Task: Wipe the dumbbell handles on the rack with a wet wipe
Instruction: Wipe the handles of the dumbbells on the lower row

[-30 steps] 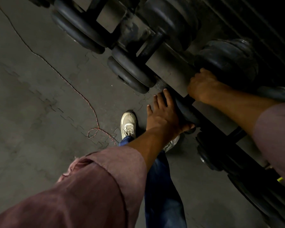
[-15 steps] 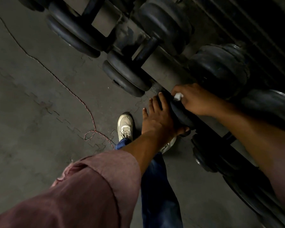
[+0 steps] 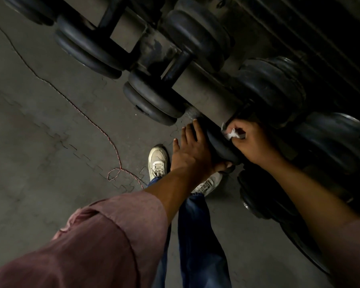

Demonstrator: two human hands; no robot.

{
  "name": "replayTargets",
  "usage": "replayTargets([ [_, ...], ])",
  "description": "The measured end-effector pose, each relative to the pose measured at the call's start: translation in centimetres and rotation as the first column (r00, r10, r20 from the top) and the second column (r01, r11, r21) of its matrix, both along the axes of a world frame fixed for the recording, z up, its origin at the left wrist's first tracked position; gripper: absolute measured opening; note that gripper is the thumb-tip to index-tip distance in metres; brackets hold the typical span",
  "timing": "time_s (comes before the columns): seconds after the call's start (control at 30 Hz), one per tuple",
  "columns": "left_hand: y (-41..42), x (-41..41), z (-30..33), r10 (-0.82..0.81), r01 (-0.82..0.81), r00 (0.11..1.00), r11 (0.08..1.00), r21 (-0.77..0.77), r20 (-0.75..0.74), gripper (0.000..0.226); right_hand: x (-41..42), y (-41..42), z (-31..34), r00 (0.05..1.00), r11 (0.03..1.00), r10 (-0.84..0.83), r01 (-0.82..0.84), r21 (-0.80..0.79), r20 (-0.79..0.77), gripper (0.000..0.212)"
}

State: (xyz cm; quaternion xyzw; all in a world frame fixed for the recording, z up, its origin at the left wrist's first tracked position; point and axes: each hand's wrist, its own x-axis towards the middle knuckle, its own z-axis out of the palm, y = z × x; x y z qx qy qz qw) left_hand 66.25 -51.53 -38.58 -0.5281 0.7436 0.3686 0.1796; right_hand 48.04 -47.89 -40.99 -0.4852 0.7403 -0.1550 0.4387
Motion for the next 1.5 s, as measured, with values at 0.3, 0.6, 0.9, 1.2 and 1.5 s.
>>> replayTargets([
  [0.3, 0.1, 0.0, 0.2, -0.018, 0.017, 1.000, 0.999, -0.045, -0.004, 0.143, -2.3, 1.1, -1.4, 0.812, 0.824, -0.566, 0.552, 0.123, 0.146, 0.022],
  [0.6, 0.3, -0.2, 0.4, -0.004, 0.005, 1.000, 0.997, -0.079, 0.006, 0.143, -0.3, -1.2, -1.0, -0.009, 0.278, -0.837, 0.853, 0.441, 0.547, 0.034],
  [0.9, 0.2, -0.1, 0.1, -0.022, 0.025, 0.999, 0.998, -0.060, 0.036, 0.146, 0.8, -0.4, -1.2, 0.358, 0.586, -0.805, 0.609, 0.534, 0.474, 0.035],
  [1.2, -0.1, -0.3, -0.2, -0.036, 0.036, 0.998, 0.999, -0.010, 0.054, 0.145, 1.7, 0.1, -1.2, 0.730, 0.696, -0.677, 0.593, 0.405, 0.095, 0.016],
  [1.5, -0.1, -0.3, -0.1, -0.007, 0.008, 1.000, 1.000, -0.019, 0.018, 0.148, 5.2, 1.5, 2.1, 0.735, 0.712, -0.676, 0.669, 0.214, -0.048, 0.031],
])
